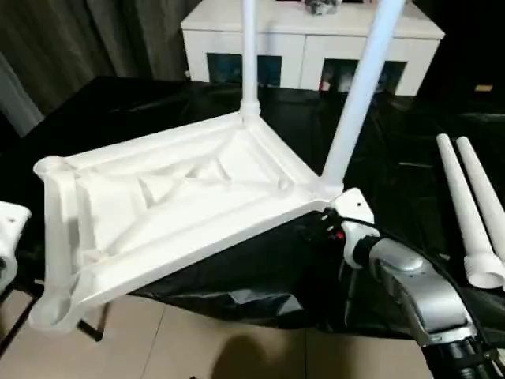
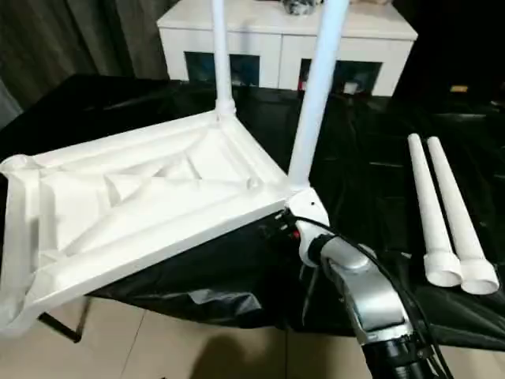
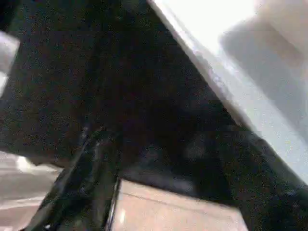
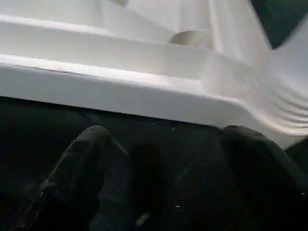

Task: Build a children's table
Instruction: Rotate table base

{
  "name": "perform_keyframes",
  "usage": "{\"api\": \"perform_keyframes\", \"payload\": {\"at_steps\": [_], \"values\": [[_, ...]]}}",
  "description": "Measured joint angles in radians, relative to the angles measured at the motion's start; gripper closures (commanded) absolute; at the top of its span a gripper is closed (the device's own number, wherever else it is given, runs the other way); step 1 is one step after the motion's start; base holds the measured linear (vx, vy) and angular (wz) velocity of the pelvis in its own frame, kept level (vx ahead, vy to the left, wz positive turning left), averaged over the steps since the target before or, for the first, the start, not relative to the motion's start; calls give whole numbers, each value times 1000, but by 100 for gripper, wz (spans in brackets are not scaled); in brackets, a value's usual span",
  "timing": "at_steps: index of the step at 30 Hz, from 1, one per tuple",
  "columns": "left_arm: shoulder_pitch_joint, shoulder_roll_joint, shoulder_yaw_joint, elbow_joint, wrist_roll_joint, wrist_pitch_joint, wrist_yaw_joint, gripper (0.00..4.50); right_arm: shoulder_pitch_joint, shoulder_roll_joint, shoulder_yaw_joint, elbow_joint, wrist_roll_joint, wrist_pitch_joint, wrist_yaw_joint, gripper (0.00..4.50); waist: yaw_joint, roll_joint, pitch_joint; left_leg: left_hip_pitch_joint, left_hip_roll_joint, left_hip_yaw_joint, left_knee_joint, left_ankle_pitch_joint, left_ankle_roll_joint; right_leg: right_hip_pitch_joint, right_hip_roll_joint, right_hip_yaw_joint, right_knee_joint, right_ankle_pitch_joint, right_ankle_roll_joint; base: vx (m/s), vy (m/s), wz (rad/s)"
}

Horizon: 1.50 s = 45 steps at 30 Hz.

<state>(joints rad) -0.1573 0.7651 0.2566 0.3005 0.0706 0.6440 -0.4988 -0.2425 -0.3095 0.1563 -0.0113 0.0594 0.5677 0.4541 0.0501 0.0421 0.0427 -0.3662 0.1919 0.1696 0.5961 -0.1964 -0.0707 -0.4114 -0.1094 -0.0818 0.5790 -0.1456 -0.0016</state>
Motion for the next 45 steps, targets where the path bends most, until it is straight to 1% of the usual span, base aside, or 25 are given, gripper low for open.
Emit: {"api": "perform_keyframes", "payload": {"at_steps": [2,4,5,9,11,13,15,17,20,22,24,27,30,33,36,38,42,45], "values": [[20,14,-30,-60,-14,34,-48,61,-6,3,7,31,0,12,2,53,5,1,0,0,-1,0,0,0,0,0,1,4,0,0,0,0,0,0],[34,18,-52,-107,-37,63,-87,53,-12,21,11,76,-4,10,1,53,7,3,1,1,-2,1,0,0,0,1,4,12,0,0,0,0,0,0],[40,19,-70,-139,-48,81,-113,31,-22,37,19,108,-11,6,-1,53,8,5,2,0,-3,2,0,0,0,1,5,16,0,0,0,0,0,0],[73,33,-128,-252,-87,119,-203,19,-69,86,38,205,-17,-32,-22,53,8,8,4,0,-3,2,0,0,0,2,7,18,0,0,1,0,0,0],[84,37,-151,-288,-108,125,-243,5,-92,97,39,239,-19,-47,-34,53,7,8,4,0,-3,1,0,0,0,2,8,18,0,-1,1,0,0,0],[110,46,-159,-336,-128,129,-283,5,-123,106,39,279,-24,-64,-38,53,3,7,4,0,-2,1,0,0,0,2,9,18,0,0,1,0,0,0],[132,49,-176,-395,-162,129,-324,5,-148,104,32,313,-33,-76,-42,53,3,6,4,0,-1,0,0,0,0,2,11,19,0,0,1,0,0,0],[148,43,-196,-445,-194,125,-360,5,-169,102,16,341,-35,-96,-42,53,2,6,4,0,-1,0,0,0,0,2,12,20,1,0,0,0,0,0],[148,24,-221,-478,-212,122,-382,5,-191,103,13,370,-35,-123,-40,53,-3,6,4,1,0,-1,0,1,-1,2,15,20,1,0,0,0,0,0],[143,-4,-249,-494,-218,115,-382,5,-199,99,8,380,-35,-140,-40,53,-2,6,4,1,1,-1,0,1,-1,2,15,21,2,0,0,0,0,0],[119,-42,-286,-494,-221,115,-382,5,-202,87,6,389,-36,-148,-38,53,2,5,4,1,0,0,0,1,-1,2,15,22,4,0,0,0,0,0],[87,-83,-339,-491,-223,104,-382,5,-202,74,-3,390,-41,-157,-34,53,4,5,4,1,0,0,0,1,-1,2,15,25,4,0,0,0,0,0],[61,-114,-378,-482,-222,84,-382,5,-203,68,-6,390,-45,-161,-31,53,-2,5,4,1,0,0,0,1,-1,2,16,25,4,0,0,0,0,0],[-3,-169,-421,-417,-199,51,-380,5,-207,55,-15,396,-46,-168,-31,53,0,7,5,0,-1,0,0,1,-1,2,16,26,5,0,0,0,0,0],[-56,-219,-477,-372,-181,20,-379,5,-224,50,-20,412,-54,-180,-30,53,-4,7,5,0,-1,0,1,1,-1,2,16,27,5,0,0,0,0,0],[-83,-247,-515,-347,-170,-1,-379,5,-225,49,-21,412,-54,-186,-29,53,-9,8,5,0,-1,1,1,1,-1,2,16,27,5,0,0,0,0,0],[-108,-288,-562,-312,-153,-37,-378,5,-225,47,-19,411,-56,-189,-17,53,-18,8,5,0,0,0,1,1,-1,2,16,27,6,0,0,0,0,0],[-137,-337,-589,-263,-137,-82,-366,5,-223,24,-19,401,-62,-189,-7,53,-17,9,5,0,-1,1,1,1,-1,2,16,27,6,0,0,0,0,0]]}}
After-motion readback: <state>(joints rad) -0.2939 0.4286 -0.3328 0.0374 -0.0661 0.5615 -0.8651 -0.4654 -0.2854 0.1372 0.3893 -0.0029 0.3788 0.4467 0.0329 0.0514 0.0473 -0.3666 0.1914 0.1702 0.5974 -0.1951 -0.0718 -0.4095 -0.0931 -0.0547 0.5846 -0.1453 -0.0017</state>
